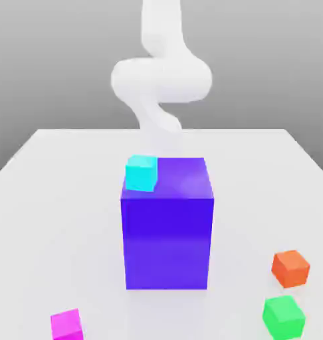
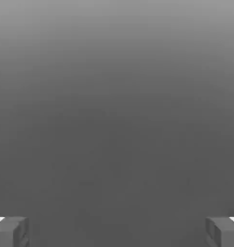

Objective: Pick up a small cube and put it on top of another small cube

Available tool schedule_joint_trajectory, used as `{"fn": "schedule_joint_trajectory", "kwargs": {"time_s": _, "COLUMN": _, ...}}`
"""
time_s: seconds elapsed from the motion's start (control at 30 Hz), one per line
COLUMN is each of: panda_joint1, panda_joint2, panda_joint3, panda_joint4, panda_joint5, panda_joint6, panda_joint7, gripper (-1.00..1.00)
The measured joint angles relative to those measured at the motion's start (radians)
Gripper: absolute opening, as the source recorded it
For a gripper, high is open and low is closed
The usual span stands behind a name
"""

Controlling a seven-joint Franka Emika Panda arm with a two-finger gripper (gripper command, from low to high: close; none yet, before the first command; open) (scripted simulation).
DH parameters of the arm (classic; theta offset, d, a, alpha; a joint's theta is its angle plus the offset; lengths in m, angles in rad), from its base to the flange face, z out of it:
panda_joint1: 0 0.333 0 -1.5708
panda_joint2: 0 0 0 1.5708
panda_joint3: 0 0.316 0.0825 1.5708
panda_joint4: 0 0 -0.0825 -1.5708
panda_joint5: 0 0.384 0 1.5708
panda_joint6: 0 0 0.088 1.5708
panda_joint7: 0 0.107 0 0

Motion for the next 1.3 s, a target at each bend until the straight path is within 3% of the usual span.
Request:
{"fn": "schedule_joint_trajectory", "kwargs": {"time_s": 0.5, "panda_joint1": 0.12, "panda_joint2": 0.551, "panda_joint3": -0.244, "panda_joint4": -0.003, "panda_joint5": 0.224, "panda_joint6": 0.14, "panda_joint7": -0.468, "gripper": 0.0}}
{"fn": "schedule_joint_trajectory", "kwargs": {"time_s": 0.77, "panda_joint1": 0.073, "panda_joint2": 0.832, "panda_joint3": -0.265, "panda_joint4": -0.007, "panda_joint5": 0.298, "panda_joint6": 0.221, "panda_joint7": -0.683, "gripper": 0.0}}
{"fn": "schedule_joint_trajectory", "kwargs": {"time_s": 1.0, "panda_joint1": 0.03, "panda_joint2": 1.046, "panda_joint3": -0.288, "panda_joint4": -0.018, "panda_joint5": 0.246, "panda_joint6": 0.314, "panda_joint7": -0.791, "gripper": 0.0}}
{"fn": "schedule_joint_trajectory", "kwargs": {"time_s": 1.13, "panda_joint1": -0.025, "panda_joint2": 1.189, "panda_joint3": -0.229, "panda_joint4": 0.01, "panda_joint5": 0.302, "panda_joint6": 0.415, "panda_joint7": -0.852, "gripper": 0.0}}
{"fn": "schedule_joint_trajectory", "kwargs": {"time_s": 1.17, "panda_joint1": -0.042, "panda_joint2": 1.22, "panda_joint3": -0.209, "panda_joint4": 0.017, "panda_joint5": 0.316, "panda_joint6": 0.438, "panda_joint7": -0.863, "gripper": -1.0}}
{"fn": "schedule_joint_trajectory", "kwargs": {"time_s": 1.3, "panda_joint1": -0.042, "panda_joint2": 1.22, "panda_joint3": -0.209, "panda_joint4": 0.017, "panda_joint5": 0.316, "panda_joint6": 0.436, "panda_joint7": -0.863, "gripper": -1.0}}
